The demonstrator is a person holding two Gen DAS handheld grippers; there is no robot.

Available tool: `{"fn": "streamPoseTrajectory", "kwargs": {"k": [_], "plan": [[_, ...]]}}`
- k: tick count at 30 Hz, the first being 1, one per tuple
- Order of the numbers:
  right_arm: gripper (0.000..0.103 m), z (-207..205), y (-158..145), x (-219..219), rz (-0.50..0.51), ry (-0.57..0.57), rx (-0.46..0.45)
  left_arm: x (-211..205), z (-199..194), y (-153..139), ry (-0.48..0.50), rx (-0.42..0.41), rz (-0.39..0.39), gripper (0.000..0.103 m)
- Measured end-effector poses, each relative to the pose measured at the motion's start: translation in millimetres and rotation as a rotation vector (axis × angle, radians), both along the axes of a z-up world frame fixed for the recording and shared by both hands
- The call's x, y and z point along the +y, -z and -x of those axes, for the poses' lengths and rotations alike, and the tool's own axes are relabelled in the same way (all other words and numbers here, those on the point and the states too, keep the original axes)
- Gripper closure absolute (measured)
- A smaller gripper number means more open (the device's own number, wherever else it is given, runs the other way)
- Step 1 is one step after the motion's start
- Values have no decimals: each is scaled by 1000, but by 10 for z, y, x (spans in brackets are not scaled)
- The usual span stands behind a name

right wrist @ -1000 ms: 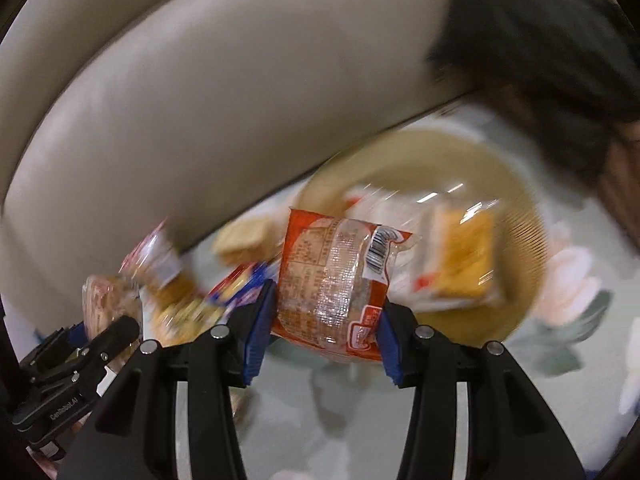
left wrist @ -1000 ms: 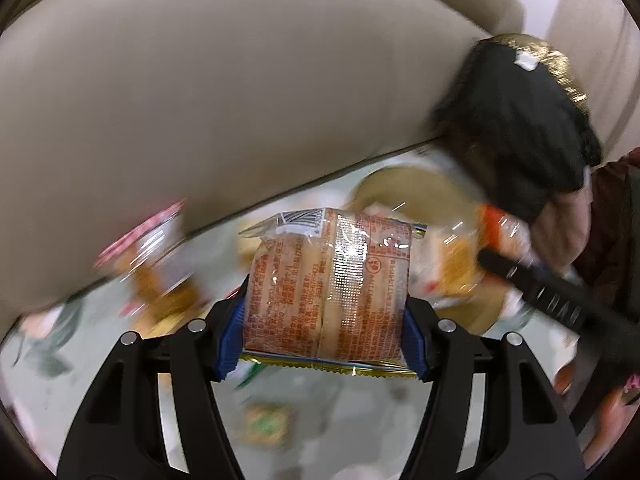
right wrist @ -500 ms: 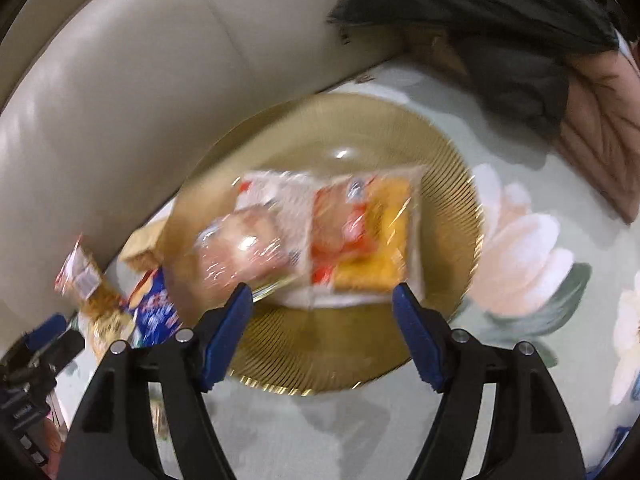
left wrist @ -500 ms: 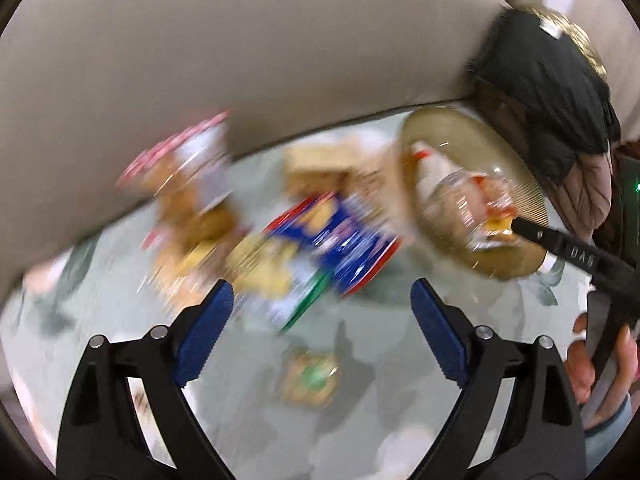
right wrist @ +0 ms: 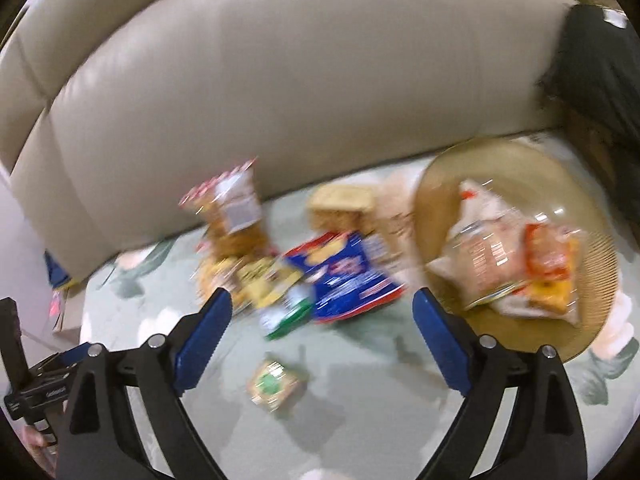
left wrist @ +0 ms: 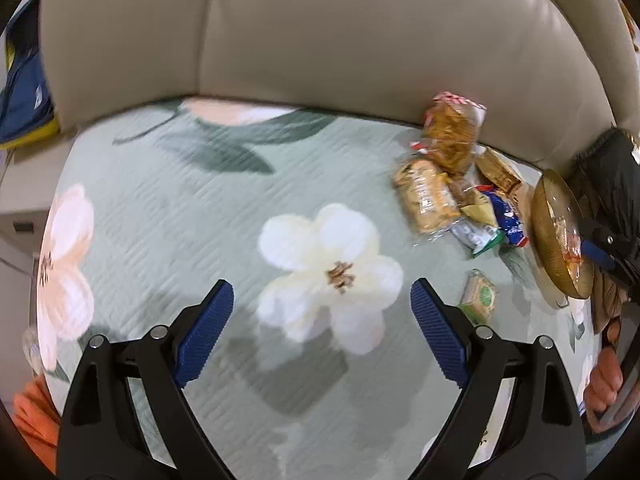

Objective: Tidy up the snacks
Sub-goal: 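Withdraw both grippers from the plate toward the cushion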

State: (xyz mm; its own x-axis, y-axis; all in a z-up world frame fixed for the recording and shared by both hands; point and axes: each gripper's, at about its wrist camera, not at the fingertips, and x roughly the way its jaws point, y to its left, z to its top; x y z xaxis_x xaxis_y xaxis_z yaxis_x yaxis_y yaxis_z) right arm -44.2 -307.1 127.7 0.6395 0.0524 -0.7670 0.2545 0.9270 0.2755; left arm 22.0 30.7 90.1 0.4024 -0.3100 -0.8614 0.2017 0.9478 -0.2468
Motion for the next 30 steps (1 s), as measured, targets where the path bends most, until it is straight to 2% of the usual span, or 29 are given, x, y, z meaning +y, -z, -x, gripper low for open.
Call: {"fn": "streamPoseTrajectory", "kwargs": {"k": [3, 8, 12, 21, 30], "plan": [[12, -48, 45, 283, -58, -60, 35, 135, 65, 57, -11, 8, 20, 13], [12, -32, 182, 797, -11, -133, 87, 165, 90, 110, -9, 15, 37, 13], [12, 15, 306, 998, 3, -145, 124, 259, 181, 210, -10, 27, 50, 13], [11, 56, 522, 1213, 67, -117, 199, 313, 346, 529, 24, 47, -29, 13], [10, 50, 704, 1759, 113, -207, 219, 444, 371, 498, 0, 19, -36, 13]]}}
